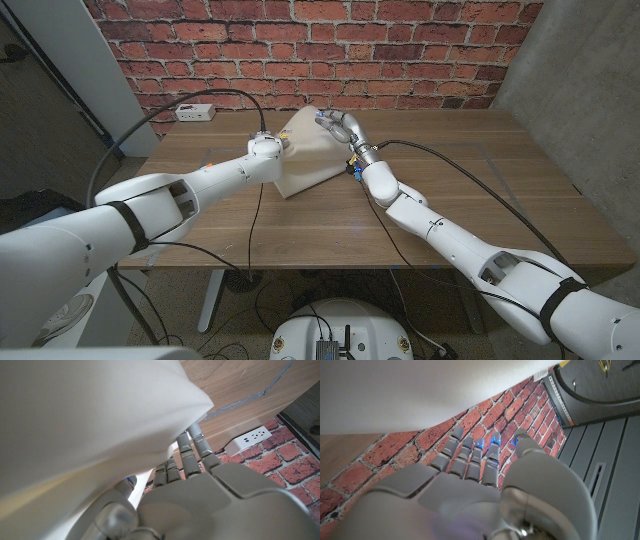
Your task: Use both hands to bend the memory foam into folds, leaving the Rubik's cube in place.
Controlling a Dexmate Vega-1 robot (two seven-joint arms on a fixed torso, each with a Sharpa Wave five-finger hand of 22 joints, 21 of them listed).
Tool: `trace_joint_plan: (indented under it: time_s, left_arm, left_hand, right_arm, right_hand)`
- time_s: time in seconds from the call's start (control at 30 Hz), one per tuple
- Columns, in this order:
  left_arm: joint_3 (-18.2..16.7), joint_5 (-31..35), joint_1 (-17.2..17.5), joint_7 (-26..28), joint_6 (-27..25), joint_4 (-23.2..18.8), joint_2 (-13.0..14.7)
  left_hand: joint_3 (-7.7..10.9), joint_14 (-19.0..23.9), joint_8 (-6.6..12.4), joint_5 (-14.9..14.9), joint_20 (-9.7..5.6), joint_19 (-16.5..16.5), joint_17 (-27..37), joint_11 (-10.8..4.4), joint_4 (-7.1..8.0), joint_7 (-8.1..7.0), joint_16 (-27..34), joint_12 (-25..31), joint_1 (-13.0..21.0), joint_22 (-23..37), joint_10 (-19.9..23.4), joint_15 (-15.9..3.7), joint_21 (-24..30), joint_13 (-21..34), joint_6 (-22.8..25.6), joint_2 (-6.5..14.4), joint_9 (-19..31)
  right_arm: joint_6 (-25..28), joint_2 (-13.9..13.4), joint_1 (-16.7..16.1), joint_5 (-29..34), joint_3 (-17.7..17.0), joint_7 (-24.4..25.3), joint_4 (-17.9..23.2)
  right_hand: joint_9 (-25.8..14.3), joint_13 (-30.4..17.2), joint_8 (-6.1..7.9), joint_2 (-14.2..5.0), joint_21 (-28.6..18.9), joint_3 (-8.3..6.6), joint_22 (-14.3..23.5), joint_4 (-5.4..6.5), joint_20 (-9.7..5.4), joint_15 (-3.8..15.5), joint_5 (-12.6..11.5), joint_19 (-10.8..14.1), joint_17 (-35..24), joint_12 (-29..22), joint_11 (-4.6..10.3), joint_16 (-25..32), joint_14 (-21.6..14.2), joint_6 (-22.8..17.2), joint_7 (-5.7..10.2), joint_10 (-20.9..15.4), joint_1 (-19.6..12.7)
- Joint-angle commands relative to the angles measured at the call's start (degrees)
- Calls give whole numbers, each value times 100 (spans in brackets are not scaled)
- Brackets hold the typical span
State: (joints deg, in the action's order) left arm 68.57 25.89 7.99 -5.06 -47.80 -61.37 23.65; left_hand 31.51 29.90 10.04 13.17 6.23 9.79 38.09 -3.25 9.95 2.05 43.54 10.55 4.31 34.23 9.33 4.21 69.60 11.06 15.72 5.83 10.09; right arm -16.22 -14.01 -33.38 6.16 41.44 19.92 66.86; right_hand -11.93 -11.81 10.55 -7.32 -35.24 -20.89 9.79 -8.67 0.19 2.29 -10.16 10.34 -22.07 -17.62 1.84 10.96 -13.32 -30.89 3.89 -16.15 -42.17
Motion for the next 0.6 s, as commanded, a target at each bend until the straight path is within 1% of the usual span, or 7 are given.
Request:
trace_joint_plan:
  time_s: [0.03,0.17,0.3,0.37,0.43,0.5,0.6]
  left_arm:
    - [-18,71,25,-48,-19,-119,36]
    - [-23,88,31,-64,-14,-173,67]
    - [-40,91,37,-78,-5,-211,87]
    - [-57,81,41,-88,-2,-220,91]
    - [-54,91,38,-93,-13,-205,82]
    - [-69,75,42,-109,3,-201,86]
    - [-76,79,45,-97,-15,-178,69]
  left_hand:
    - [30,43,39,48,2,-12,-39,24,-15,37,-11,13,-46,2,-32,0,52,10,-11,348,7]
    - [35,56,44,50,-8,-16,-41,23,-13,31,-5,14,-61,-11,-39,-4,64,9,-6,349,8]
    - [39,56,42,52,-2,-12,-42,20,-12,31,-3,16,-71,-19,-40,-5,74,9,-15,348,8]
    - [41,58,41,53,-2,-9,-43,27,-12,35,-2,19,-77,-25,-37,-10,80,9,-22,347,8]
    - [43,57,41,54,-3,-8,-40,31,-12,34,0,19,-82,-29,-40,8,85,9,-24,346,8]
    - [45,52,43,55,1,-11,-39,35,-11,36,0,20,-89,-35,-40,4,90,9,-25,344,9]
    - [47,52,41,56,0,-10,-40,39,-11,29,1,19,-97,-42,-47,4,97,9,-34,342,9]
  right_arm:
    - [2015,-831,282,1324,751,-483,1409]
    - [2449,-957,442,1548,945,-960,1610]
    - [3072,-1004,610,1884,1191,-1397,1782]
    - [3342,-1007,706,1989,1311,-1672,1818]
    - [3587,-1007,823,2096,1453,-1974,1833]
    - [3750,-997,901,2231,1581,-2111,1831]
    - [3864,-976,972,2381,1716,-2196,1807]
  right_hand:
    - [17,23,-32,139,350,284,-3,131,82,251,-11,-413,268,327,27,-44,575,535,198,323,196]
    - [25,30,-10,192,600,538,-4,331,88,261,-27,-686,448,487,50,-54,918,751,267,497,603]
    - [44,37,-41,170,821,682,-5,402,-56,400,-96,-851,670,655,290,-81,1306,1112,468,847,788]
    - [60,43,-47,186,974,747,-6,367,-107,434,-164,-963,828,721,459,-75,1530,1357,523,1140,777]
    - [71,46,-66,192,1091,781,-5,319,-138,452,-222,-1049,943,739,523,-88,1739,1602,612,1336,715]
    - [80,48,-72,248,1173,816,-6,247,-142,455,-275,-1070,1029,746,546,-77,1853,1797,654,1515,623]
    - [84,50,-60,306,1200,844,-8,207,-82,404,-297,-1053,1060,726,531,-58,1851,1845,643,1528,580]
